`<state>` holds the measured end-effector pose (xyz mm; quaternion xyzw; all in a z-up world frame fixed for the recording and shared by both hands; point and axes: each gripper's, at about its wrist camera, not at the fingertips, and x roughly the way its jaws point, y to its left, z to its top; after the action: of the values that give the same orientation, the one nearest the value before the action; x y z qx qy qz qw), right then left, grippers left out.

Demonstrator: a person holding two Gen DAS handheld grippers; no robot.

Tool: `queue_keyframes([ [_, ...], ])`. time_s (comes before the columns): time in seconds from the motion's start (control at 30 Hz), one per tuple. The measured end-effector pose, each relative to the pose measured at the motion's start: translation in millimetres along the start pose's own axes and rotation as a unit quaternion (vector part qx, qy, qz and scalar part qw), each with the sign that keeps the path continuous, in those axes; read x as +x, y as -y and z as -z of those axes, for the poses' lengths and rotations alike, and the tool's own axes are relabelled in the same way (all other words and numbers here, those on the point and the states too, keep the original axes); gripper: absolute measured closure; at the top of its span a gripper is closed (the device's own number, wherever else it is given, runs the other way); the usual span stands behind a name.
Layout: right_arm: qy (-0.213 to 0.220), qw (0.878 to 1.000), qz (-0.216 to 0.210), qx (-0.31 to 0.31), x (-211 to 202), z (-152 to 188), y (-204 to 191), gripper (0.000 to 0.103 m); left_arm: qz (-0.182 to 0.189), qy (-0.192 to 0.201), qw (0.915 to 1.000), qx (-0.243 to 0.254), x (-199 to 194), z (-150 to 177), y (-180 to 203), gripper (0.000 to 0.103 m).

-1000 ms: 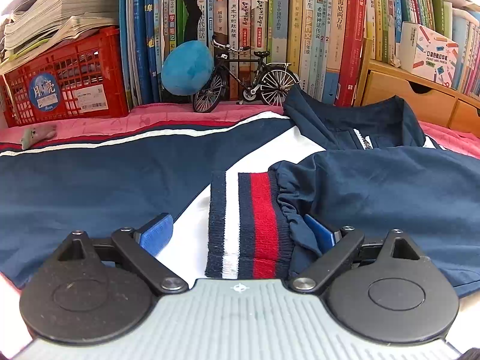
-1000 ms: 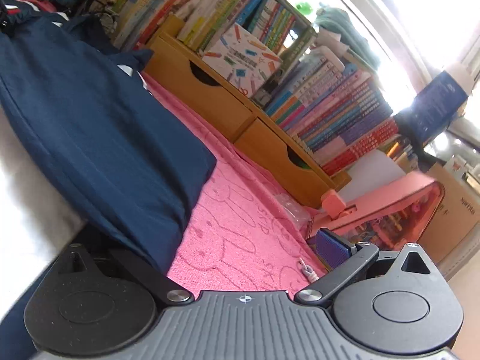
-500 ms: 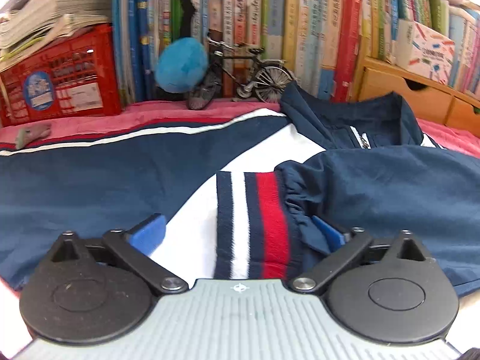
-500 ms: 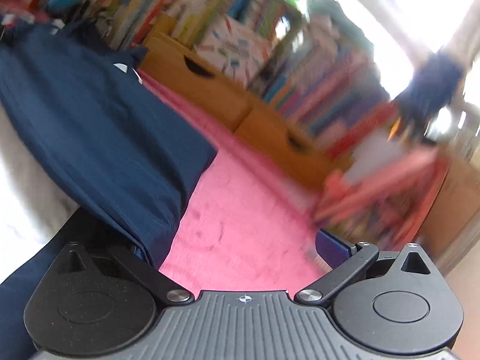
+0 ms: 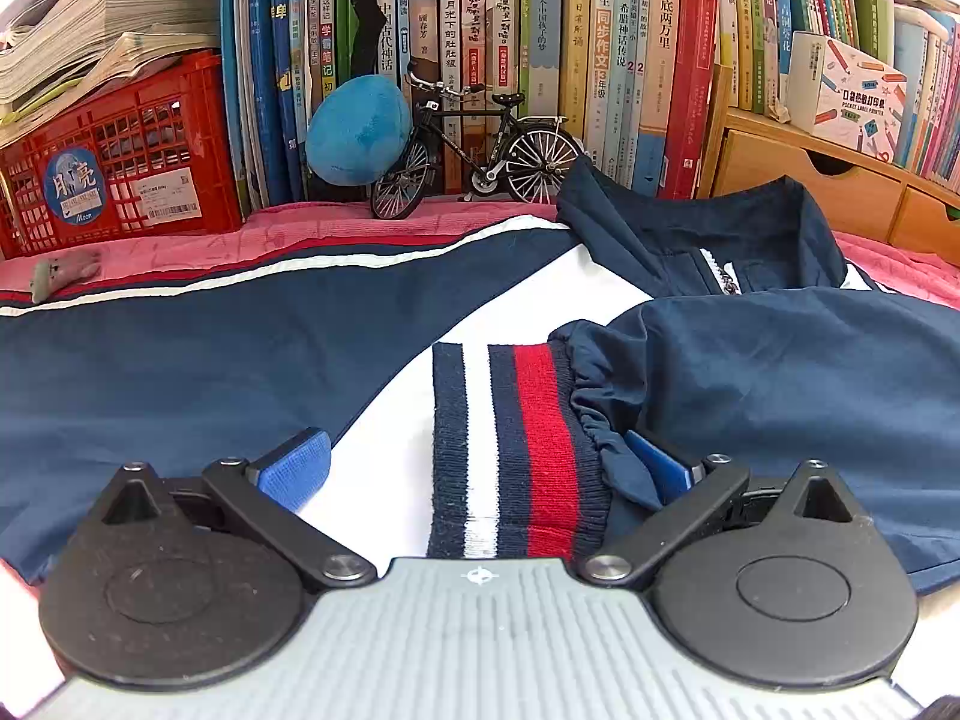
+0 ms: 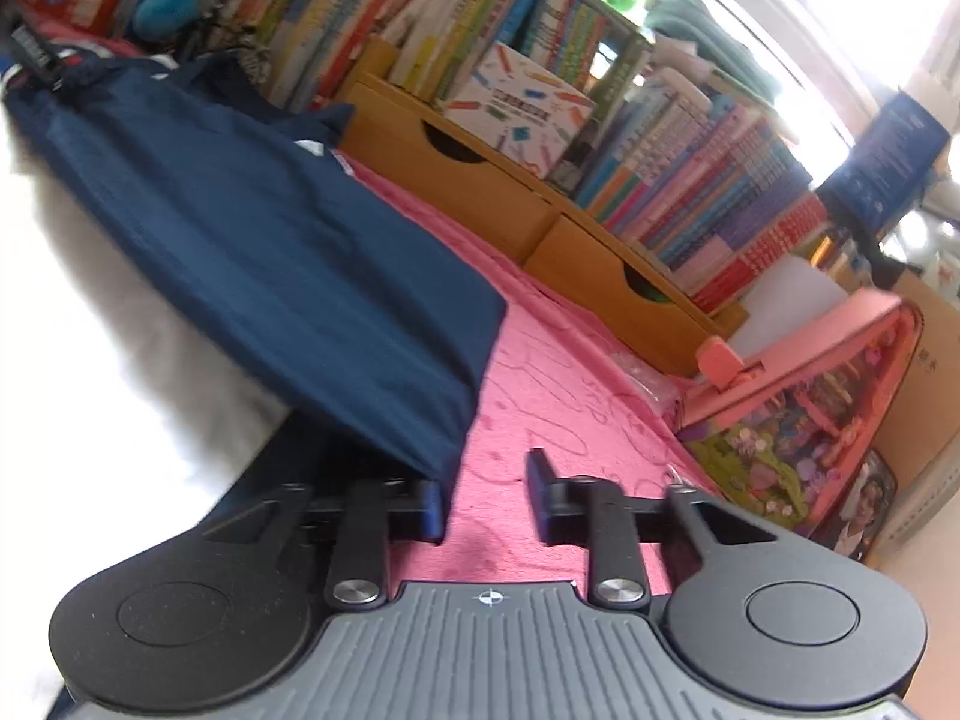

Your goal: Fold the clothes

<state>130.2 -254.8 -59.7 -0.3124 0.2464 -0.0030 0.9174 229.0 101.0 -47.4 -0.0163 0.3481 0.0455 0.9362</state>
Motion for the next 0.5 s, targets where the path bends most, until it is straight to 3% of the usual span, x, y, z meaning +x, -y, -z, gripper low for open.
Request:
queue_keyframes([
  [0.1,-0.007,0.999,0.002,-0.034,2,0,-13,0.095,0.002,0.0,1.0,0.001,0,-1,0,0.0],
  [0.23,-0.011,0.998,0.004,-0.061,4,0,-23,0.096,0.039,-0.012,0.999,0.014,4,-9,-19,0.0],
  [0.4,-0.008,0.999,-0.01,-0.049,3,0,-20,0.096,0.086,-0.042,0.9935,-0.06,4,-26,-47,0.0],
  [0.5,-0.008,0.999,-0.021,-0.034,4,0,-15,0.096,0.093,-0.054,0.9831,-0.148,4,-29,-61,0.0],
])
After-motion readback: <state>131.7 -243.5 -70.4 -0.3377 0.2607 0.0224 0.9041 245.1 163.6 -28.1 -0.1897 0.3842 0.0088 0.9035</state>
